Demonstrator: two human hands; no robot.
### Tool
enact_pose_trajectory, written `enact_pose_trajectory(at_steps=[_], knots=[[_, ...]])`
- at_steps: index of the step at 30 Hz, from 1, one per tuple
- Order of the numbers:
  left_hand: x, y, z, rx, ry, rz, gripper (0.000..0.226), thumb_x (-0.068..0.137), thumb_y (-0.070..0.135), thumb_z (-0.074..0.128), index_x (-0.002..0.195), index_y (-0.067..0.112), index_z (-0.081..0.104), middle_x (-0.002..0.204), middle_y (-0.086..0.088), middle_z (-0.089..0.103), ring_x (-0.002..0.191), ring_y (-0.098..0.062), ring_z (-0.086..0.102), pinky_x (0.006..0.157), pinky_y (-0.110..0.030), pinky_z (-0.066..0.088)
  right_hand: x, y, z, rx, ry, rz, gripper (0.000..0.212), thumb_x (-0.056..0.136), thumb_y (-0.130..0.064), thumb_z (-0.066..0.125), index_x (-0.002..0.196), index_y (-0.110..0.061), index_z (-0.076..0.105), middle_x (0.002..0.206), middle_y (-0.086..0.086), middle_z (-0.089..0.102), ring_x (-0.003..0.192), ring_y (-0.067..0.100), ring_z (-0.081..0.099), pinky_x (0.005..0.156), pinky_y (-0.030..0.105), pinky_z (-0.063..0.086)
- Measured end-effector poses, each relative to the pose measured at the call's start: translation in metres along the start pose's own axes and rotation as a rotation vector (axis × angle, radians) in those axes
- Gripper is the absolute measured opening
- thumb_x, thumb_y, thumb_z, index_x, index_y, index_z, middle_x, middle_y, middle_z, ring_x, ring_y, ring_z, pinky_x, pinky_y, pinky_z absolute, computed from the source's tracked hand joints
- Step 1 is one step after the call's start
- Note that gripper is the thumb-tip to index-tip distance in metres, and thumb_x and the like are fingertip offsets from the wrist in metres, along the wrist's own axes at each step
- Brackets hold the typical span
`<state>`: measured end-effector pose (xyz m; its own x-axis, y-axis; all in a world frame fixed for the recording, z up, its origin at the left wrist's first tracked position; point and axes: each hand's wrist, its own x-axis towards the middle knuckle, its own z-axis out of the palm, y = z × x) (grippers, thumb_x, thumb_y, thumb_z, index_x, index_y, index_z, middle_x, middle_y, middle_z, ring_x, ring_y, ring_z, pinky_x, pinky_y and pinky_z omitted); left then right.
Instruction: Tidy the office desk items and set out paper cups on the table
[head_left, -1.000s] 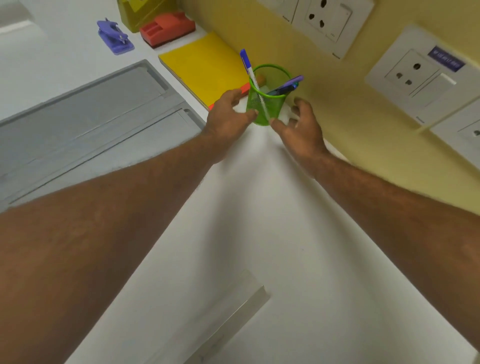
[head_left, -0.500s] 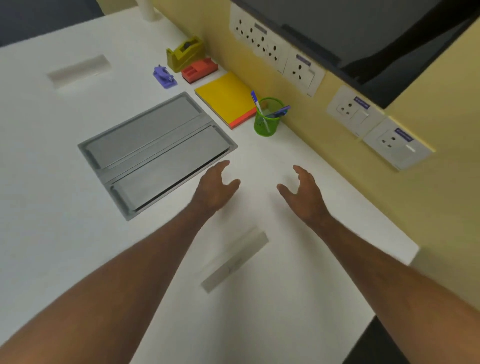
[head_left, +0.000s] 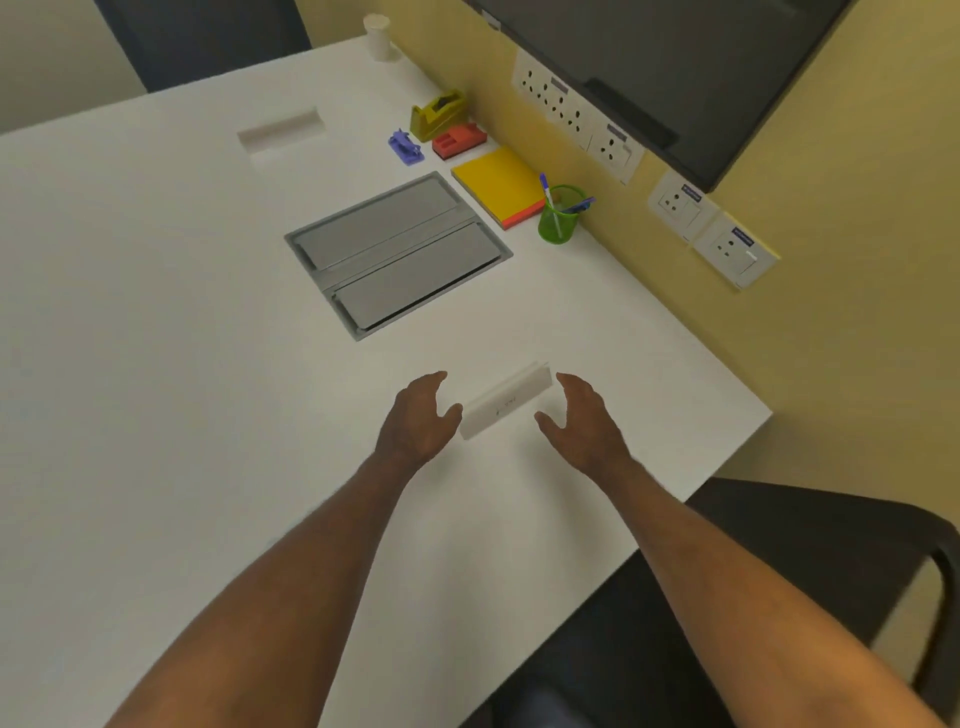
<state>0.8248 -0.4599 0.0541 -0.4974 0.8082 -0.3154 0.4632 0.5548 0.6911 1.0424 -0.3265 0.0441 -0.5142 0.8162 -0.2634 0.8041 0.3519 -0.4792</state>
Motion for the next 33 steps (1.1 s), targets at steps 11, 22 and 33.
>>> enact_pose_trajectory(at_steps=[11, 22, 33], knots=[[-0.179, -0.088, 0.0, 0.057, 0.038, -0.137, 0.06, 0.098, 0.035, 0.057, 0.153, 0.019, 0.039, 0.157, 0.0, 0.042, 0.145, -0.022, 0.035, 0.118, -0.035, 0.03, -0.146, -0.036, 0.052, -0.192, -0.155, -0.06, 0.076, 0.102, -0.047, 0.049, 0.162, -0.013, 0.016, 0.169, 0.004, 0.017, 0.157, 0.02, 0.013, 0.125, 0.038, 0.023], [-0.352, -0.153, 0.034, 0.034, 0.113, -0.246, 0.062, 0.099, 0.038, 0.054, 0.155, 0.018, 0.036, 0.16, -0.002, 0.038, 0.149, -0.021, 0.033, 0.122, -0.034, 0.026, -0.296, -0.051, 0.107, -0.293, -0.245, -0.143, 0.073, 0.105, -0.048, 0.043, 0.162, -0.012, 0.015, 0.17, 0.005, 0.015, 0.157, 0.022, 0.012, 0.127, 0.036, 0.018], [-0.523, -0.195, 0.065, 0.15, 0.202, -0.267, 0.064, 0.099, 0.041, 0.055, 0.155, 0.02, 0.034, 0.162, -0.002, 0.034, 0.15, -0.024, 0.032, 0.124, -0.04, 0.027, -0.447, -0.053, 0.16, -0.358, -0.21, -0.23, 0.073, 0.103, -0.057, 0.036, 0.161, -0.015, 0.021, 0.17, 0.004, 0.015, 0.158, 0.024, 0.008, 0.129, 0.039, 0.014]])
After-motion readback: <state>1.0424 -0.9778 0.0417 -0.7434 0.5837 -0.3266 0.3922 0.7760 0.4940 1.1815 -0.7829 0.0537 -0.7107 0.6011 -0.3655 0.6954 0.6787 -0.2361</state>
